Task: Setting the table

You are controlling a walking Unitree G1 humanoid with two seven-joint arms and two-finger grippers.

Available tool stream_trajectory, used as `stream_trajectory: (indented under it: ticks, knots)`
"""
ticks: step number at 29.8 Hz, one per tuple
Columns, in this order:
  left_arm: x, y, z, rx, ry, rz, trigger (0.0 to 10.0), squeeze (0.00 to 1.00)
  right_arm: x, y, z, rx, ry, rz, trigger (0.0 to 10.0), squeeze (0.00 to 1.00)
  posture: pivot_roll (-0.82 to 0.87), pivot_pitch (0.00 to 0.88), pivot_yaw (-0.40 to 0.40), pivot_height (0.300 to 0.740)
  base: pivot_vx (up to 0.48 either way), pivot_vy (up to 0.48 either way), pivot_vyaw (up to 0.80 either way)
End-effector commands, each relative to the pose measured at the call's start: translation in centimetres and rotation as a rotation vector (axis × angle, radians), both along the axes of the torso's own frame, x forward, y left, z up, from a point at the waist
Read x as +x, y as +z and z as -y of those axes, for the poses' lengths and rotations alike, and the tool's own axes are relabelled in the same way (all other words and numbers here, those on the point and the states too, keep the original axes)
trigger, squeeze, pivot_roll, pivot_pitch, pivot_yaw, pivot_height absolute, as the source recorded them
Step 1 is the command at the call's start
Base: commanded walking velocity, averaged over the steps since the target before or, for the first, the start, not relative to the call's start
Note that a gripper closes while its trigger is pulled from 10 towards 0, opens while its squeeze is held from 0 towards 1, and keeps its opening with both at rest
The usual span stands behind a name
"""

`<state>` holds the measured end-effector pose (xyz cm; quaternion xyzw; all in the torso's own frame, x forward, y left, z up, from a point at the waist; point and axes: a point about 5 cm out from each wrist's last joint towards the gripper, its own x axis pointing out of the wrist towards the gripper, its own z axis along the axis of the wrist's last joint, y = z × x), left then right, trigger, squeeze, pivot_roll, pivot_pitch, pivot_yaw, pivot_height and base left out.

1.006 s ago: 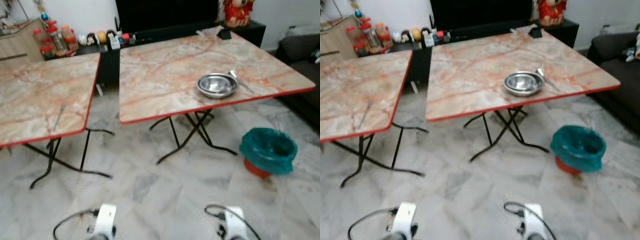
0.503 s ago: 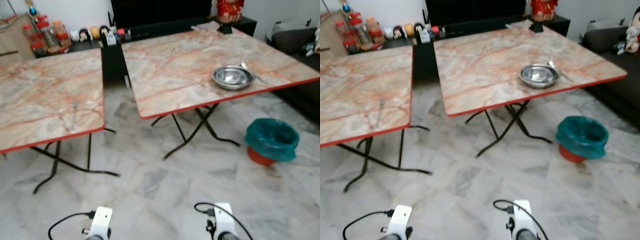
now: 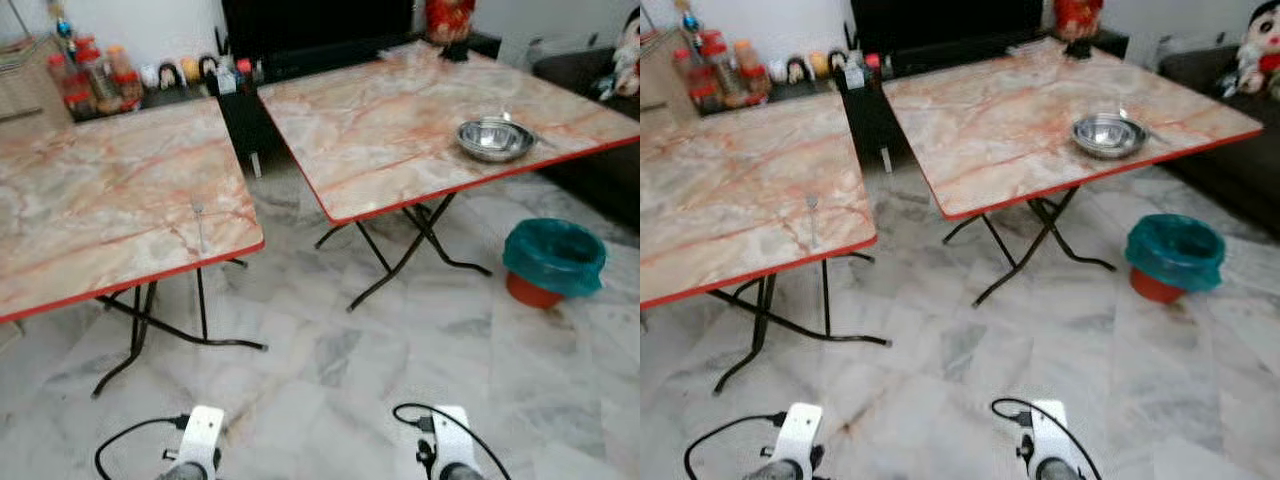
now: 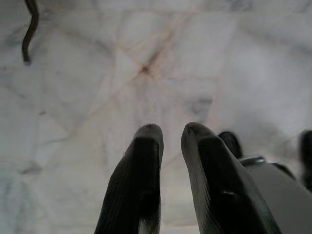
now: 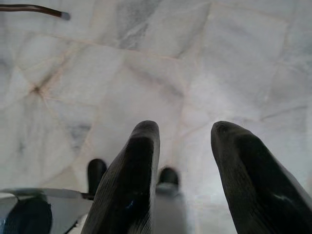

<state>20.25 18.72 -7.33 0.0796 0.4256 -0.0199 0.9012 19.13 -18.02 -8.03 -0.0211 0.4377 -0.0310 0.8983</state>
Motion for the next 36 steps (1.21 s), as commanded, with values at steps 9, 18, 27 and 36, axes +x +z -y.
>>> stream_trajectory:
  ticks: [9, 18, 27, 36]
  knots:
    - [-0.3, -0.3, 0.7, -0.015, 0.017, -0.01, 10.0, 0.0, -0.9, -0.4, 0.3, -0.006, 0.01, -0.024, 10.0, 0.0, -0.08, 0.0, 0.066, 0.74, 0.0, 0.414, 0.0]
    - [-1.0, -0.7, 1.8, -0.04, 0.022, -0.028, 10.0, 0.0, -1.0, -0.3, 0.9, -0.021, 0.027, -0.017, 10.0, 0.0, -0.09, 0.0, 0.053, 0.74, 0.0, 0.415, 0.0]
    - [-0.6, -0.5, 1.8, -0.045, 0.035, -0.017, 10.0, 0.0, -0.9, -0.3, 0.6, -0.011, 0.015, -0.016, 10.0, 0.0, -0.08, 0.0, 0.062, 0.74, 0.0, 0.39, 0.0]
    - [-0.2, -0.3, 1.8, -0.048, 0.008, -0.007, 10.0, 0.0, -0.5, -0.2, 0.0, 0.012, 0.005, -0.004, 10.0, 0.0, -0.07, 0.0, 0.078, 0.74, 0.0, 0.031, 0.0]
